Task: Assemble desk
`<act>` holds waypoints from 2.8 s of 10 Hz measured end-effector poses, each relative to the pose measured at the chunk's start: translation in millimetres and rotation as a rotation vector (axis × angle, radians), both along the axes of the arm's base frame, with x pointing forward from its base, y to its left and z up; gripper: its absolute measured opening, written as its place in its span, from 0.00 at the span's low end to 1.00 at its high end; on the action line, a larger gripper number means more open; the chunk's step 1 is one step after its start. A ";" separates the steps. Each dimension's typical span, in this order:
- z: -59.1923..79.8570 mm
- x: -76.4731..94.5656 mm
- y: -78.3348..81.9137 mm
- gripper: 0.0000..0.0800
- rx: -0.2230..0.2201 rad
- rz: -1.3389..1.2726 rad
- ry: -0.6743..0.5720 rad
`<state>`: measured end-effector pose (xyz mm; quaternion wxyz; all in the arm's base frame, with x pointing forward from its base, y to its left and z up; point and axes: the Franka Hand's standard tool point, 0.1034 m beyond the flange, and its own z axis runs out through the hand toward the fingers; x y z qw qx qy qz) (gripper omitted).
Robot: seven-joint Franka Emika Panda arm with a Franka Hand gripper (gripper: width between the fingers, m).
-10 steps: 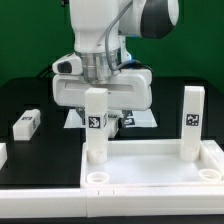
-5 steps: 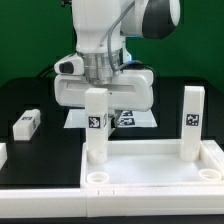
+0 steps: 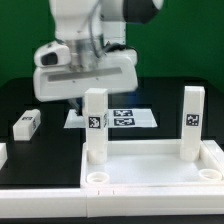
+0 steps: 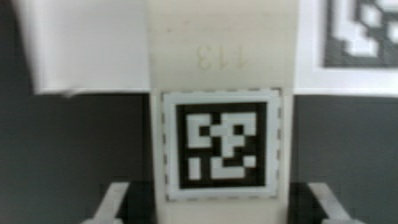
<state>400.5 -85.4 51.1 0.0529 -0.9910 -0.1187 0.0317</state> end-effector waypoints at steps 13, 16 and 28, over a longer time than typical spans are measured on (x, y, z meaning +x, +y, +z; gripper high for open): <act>-11.5 -5.8 32.0 0.36 -0.107 1.160 -0.143; -8.1 -5.2 31.3 0.36 -0.123 1.436 -0.153; -30.2 -32.3 3.4 0.36 0.017 2.350 -0.024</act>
Offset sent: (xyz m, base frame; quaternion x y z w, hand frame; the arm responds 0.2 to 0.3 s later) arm 0.0000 0.0000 0.0000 0.0000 0.0000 -0.1938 0.9810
